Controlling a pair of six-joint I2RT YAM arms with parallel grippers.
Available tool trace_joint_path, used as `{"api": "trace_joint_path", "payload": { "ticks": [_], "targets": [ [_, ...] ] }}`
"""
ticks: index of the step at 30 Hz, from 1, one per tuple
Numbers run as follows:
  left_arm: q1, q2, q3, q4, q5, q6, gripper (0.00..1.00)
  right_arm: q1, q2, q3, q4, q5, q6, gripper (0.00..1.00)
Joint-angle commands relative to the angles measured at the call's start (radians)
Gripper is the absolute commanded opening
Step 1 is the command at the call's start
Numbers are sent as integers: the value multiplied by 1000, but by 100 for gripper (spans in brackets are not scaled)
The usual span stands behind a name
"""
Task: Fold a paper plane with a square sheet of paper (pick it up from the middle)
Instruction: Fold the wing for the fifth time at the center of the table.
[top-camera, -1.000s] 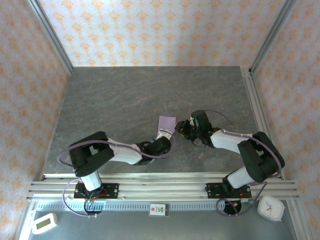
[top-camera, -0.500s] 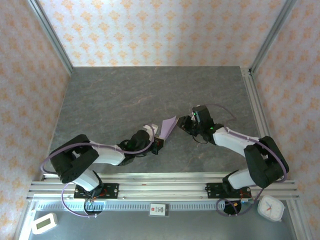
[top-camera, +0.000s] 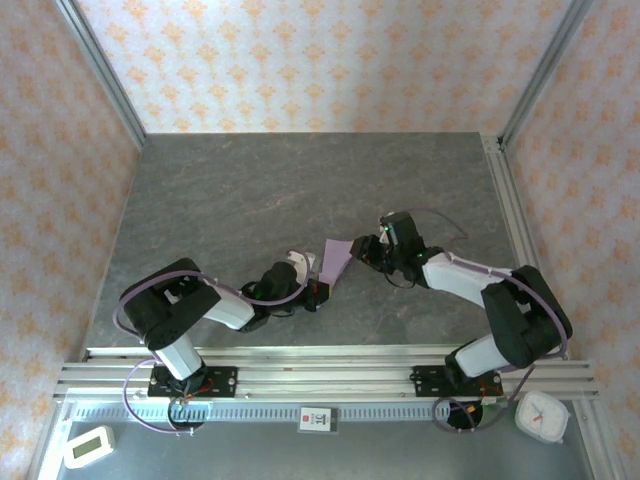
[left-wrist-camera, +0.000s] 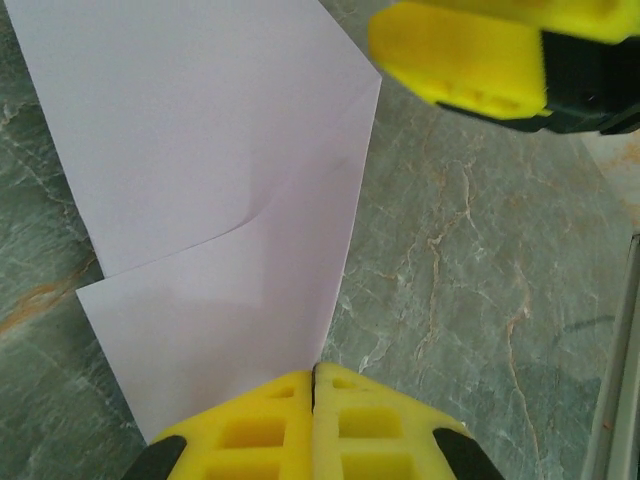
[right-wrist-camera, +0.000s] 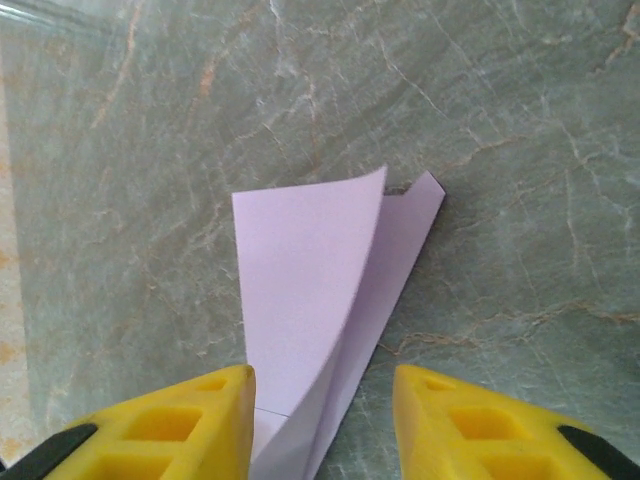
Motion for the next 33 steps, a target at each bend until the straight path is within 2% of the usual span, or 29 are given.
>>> {"api": "trace_joint_path", "payload": {
  "ticks": [1, 5, 12, 18, 28, 31, 33],
  "targets": [
    [6, 6, -9, 54, 20, -17, 0, 12, 18, 28, -18, -9, -30, 40],
    [8, 21, -3, 69, 35, -19, 0, 24, 3, 16, -11, -19, -38, 41],
    [9, 36, 8, 73, 52, -19, 0, 25, -1, 41, -66, 4, -35, 52],
    [9, 36, 18, 51, 58, -17, 0, 36, 51, 79, -62, -21, -32, 51],
    [8, 15, 44, -4, 52, 12, 0, 54, 84, 50, -43, -48, -32, 37],
    [9, 11, 52, -22, 50, 23, 0, 54, 77, 35, -36, -48, -28, 27],
    [9, 10, 60, -39, 51, 36, 0, 55, 78, 33, -34, -49, -27, 11]
  ]
}}
